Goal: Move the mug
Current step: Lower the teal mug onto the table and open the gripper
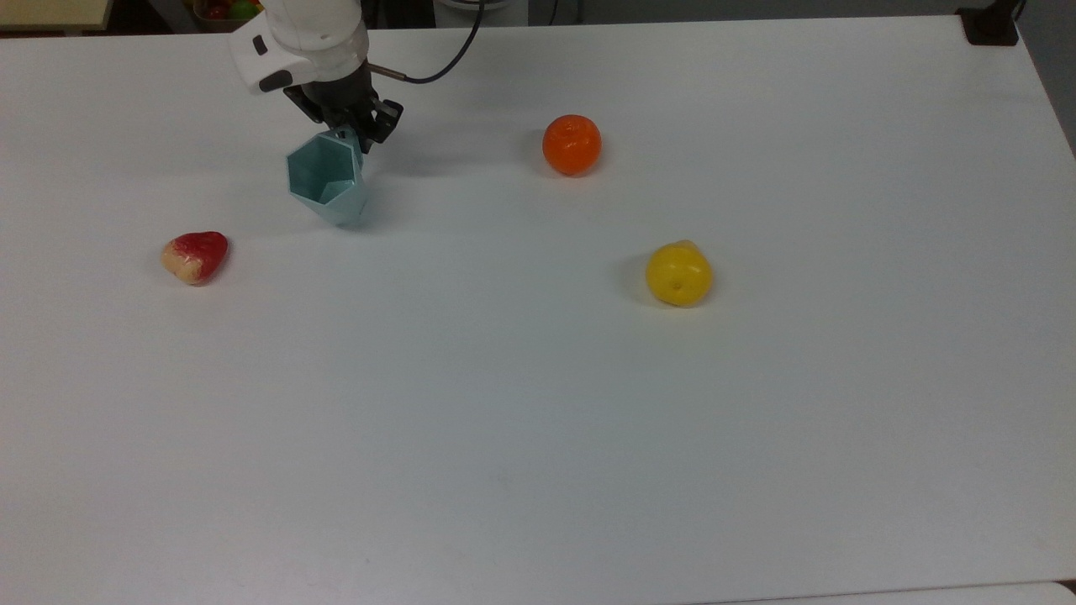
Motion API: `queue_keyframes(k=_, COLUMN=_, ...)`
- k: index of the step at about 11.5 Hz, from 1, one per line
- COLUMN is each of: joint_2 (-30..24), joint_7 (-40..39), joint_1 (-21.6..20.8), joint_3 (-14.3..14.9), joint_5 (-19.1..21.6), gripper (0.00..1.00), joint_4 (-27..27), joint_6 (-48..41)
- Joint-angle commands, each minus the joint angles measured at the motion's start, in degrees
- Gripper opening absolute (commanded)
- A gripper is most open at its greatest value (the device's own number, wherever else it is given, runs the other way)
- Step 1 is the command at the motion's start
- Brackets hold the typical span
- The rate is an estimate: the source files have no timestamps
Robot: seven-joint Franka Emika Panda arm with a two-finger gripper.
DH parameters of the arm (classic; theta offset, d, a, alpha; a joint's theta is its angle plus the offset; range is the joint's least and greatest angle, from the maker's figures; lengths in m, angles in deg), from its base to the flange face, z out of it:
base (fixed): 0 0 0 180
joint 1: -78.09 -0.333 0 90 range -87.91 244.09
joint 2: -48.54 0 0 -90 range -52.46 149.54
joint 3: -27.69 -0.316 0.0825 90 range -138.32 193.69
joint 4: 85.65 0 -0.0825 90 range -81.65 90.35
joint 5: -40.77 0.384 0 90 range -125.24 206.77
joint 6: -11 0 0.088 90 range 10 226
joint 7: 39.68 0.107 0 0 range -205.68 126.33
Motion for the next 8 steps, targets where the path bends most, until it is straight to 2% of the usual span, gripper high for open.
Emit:
queue_keyframes(k=1, joint_2=0.1, joint_7=-0.2, joint_1=-0.4, joint_3=0.1, joint_5=-0.7, gripper=0.09, joint_4=2.1, joint_6=3.4)
queue_keyframes(k=3, joint_2=0.6, joint_7=-0.1, joint_1=-0.4, joint_3=0.1, joint_5=-0.7, gripper=0.21, joint_4=2.4, joint_6=3.1)
queue_keyframes(k=4, joint_2=0.6, joint_7=-0.1, joint_1=-0.3, joint_3=0.1, joint_5=-0.7, gripper=0.30, joint_4=2.4, joint_6=2.8)
queue_keyframes(k=5, joint_2=0.4, joint_7=0.0, joint_1=-0.2, joint_3=0.1, joint_5=-0.7, gripper=0.51, joint_4=2.1, joint_6=2.0)
queue_keyframes(k=6, joint_2=-0.1, joint_7=0.0, joint_1=-0.2, joint_3=0.1, joint_5=-0.7, gripper=0.77, joint_4=1.8, joint_6=0.3)
queue_keyframes(k=7, joint_2=-0.3, joint_7=0.0, joint_1=0.0, joint_3=0.2, joint_5=-0.7, gripper=0.94, joint_4=0.5, joint_6=-2.1)
queue_keyframes(k=8, joint_2=-0.3, joint_7=0.0, joint_1=0.0, joint_3=0.2, joint_5=-0.7, gripper=1.00, joint_4=-1.4, joint_6=-4.8)
